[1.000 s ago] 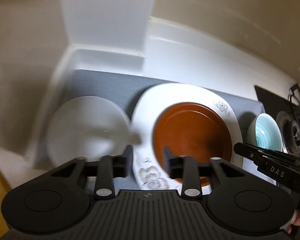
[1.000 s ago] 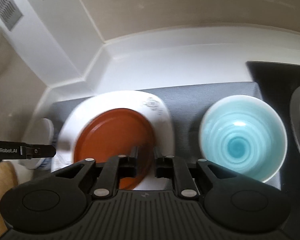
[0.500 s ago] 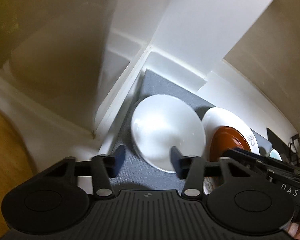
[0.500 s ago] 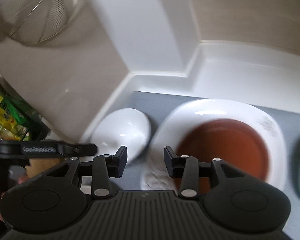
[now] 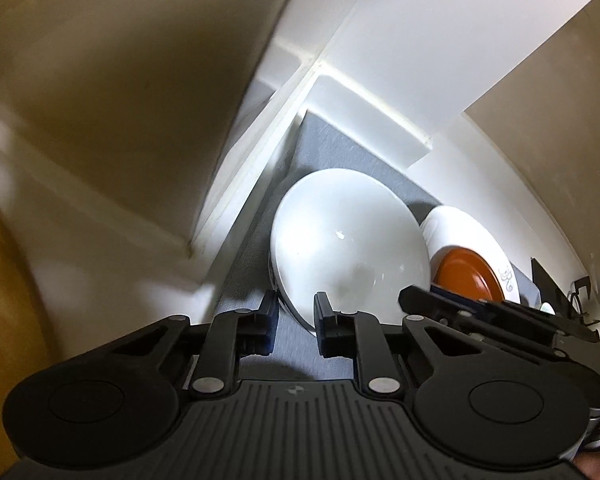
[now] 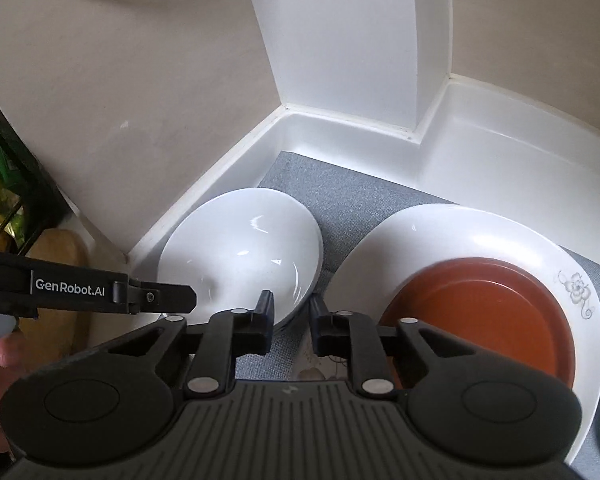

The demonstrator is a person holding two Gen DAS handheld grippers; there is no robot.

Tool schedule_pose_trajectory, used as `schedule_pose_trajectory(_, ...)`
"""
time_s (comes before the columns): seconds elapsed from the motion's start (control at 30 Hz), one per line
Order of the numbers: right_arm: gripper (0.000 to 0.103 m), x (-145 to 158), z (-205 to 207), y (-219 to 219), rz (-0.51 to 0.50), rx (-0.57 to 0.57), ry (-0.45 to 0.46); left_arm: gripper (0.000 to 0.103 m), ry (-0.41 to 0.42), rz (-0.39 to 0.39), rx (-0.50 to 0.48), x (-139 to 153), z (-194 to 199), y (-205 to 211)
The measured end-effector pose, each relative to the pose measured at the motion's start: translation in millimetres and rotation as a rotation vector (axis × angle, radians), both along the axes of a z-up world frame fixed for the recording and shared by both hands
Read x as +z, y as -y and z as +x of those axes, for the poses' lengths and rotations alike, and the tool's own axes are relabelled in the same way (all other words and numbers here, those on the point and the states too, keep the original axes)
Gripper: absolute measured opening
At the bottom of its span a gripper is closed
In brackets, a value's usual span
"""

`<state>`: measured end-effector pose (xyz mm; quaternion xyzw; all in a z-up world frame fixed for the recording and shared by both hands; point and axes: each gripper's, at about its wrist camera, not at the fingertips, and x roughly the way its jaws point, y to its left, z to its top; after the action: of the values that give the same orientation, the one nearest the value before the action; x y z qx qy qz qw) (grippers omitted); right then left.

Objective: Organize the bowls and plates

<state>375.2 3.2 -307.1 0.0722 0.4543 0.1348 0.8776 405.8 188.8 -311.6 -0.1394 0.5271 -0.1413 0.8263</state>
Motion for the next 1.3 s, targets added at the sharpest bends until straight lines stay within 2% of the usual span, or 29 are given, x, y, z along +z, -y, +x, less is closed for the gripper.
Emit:
schedule_pose_trajectory(0.13,0.018,6.1,-13.9,-4.7,0.009,0.023,-0.018,0.021,-0.012,-0.008,-0.003,4.1,-19.8,-8.6)
schedule_pose_trajectory(0.3,0.017,-1.5,-29.0,-12.3,0.015,0.036,-0.035,0.021,-0.025,-0.002,0.002,-2.1,-34.6,-16.6)
schedule_pose_trajectory(0.5,0.019,-4.0,-25.7,-7.8,0.053,-0.003,-0.047,0.021,-0.018,-0.019,0.020,-0.6,-24.9,-18.9)
schedule_pose_trajectory(0.77,0.020,-8.9,-21.3,-7.2,0.063,-0.046,-0.042,0.017,-0.022,-0.044,0.062,-3.9,-17.7,-35.2)
schedule_pose_trajectory(0.83,0.018,-11.9,-19.9,-8.1,0.068,-0.048,-0.055,0.013,-0.022,-0.040,0.055,-4.4,-16.9,-33.4)
schedule_pose_trajectory(0.93,0.017,-9.5,-21.3,-12.3,0.033,-0.039,-0.046,0.013,-0.003,0.007,0.050,1.2,-18.8,-21.4)
schedule_pose_trajectory(1.1,0.014,0.0,-27.6,-2.5,0.079,-0.074,-0.025,0.013,0.014,-0.006,0.055,16.1,-27.9,-20.3)
schedule_pose_trajectory(1.3,0.014,15.7,-38.4,4.8,0.087,-0.090,-0.001,0.014,0.027,0.026,0.034,31.4,-38.3,-8.7)
